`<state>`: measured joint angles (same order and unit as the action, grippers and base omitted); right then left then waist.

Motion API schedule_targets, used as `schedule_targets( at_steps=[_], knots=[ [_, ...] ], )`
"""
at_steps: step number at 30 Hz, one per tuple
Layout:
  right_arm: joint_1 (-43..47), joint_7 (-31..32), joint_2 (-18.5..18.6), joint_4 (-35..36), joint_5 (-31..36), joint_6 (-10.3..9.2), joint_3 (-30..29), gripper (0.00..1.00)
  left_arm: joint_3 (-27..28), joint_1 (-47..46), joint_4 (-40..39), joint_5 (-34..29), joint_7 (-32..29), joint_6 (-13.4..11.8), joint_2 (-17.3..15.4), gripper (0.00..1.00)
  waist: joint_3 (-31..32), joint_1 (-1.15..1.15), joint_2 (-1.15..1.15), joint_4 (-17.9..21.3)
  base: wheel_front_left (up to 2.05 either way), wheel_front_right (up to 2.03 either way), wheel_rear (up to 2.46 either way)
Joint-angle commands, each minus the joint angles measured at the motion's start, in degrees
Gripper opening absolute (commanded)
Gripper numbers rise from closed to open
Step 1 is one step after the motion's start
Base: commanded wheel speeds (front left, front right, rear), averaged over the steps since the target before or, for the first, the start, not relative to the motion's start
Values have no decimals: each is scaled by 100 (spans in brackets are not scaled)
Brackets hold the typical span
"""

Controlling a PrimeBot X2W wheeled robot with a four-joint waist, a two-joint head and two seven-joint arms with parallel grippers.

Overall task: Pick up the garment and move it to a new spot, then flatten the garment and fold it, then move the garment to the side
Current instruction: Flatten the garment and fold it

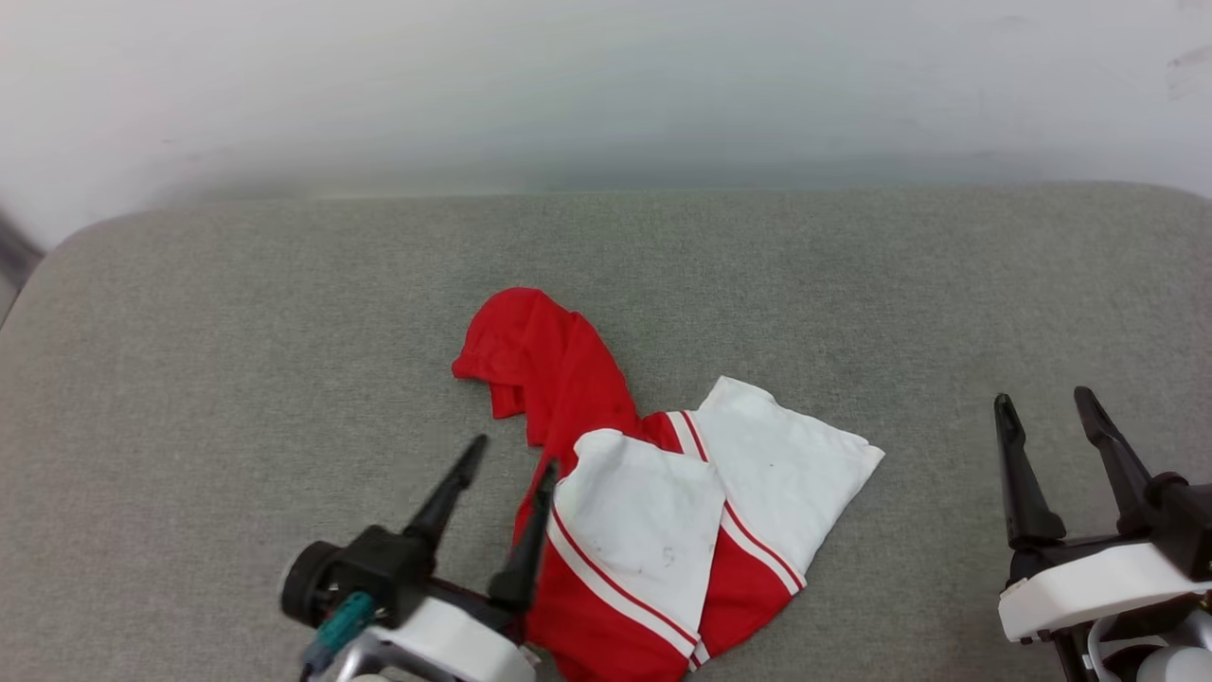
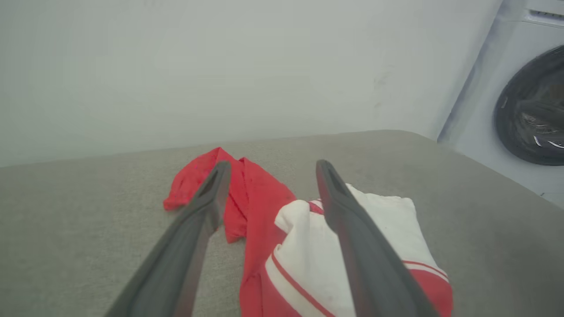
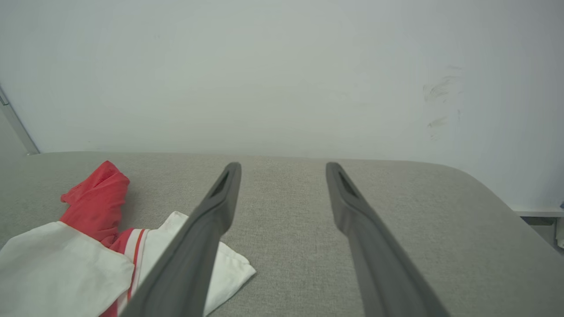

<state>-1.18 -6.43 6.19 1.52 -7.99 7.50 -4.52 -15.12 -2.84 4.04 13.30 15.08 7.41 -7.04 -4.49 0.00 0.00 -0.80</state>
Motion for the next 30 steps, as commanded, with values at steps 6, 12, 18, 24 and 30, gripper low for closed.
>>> schedule_targets(
  at_steps=[6, 12, 18, 24, 30],
  knots=[
    [-3, 132, 26, 101, 41, -2, -117, 100, -829, -536, -111, 388, -1564, 5, -115, 100, -219, 0, 0, 74, 0, 0, 0],
    [-106, 189, 17, 105, 52, -2, -1, 100, -1623, -1134, -208, 527, -3775, 3, -234, 100, -473, 0, 0, 207, 0, 0, 0],
    [-230, 166, 11, 26, 34, -2, 63, 100, -1974, -1550, 81, 483, -4727, -36, -191, 100, -736, 0, 0, 422, 0, 0, 0],
    [-265, 100, -17, -90, 42, -2, 75, 100, -2093, -1824, 561, 349, -4860, -84, -110, 100, -937, 0, 0, 571, 0, 0, 0],
    [-341, 38, -34, -178, 54, -2, 102, 100, -2143, -1951, 959, 278, -4780, -124, -120, 37, -1024, 0, 0, 620, 0, 0, 0]
  ],
)
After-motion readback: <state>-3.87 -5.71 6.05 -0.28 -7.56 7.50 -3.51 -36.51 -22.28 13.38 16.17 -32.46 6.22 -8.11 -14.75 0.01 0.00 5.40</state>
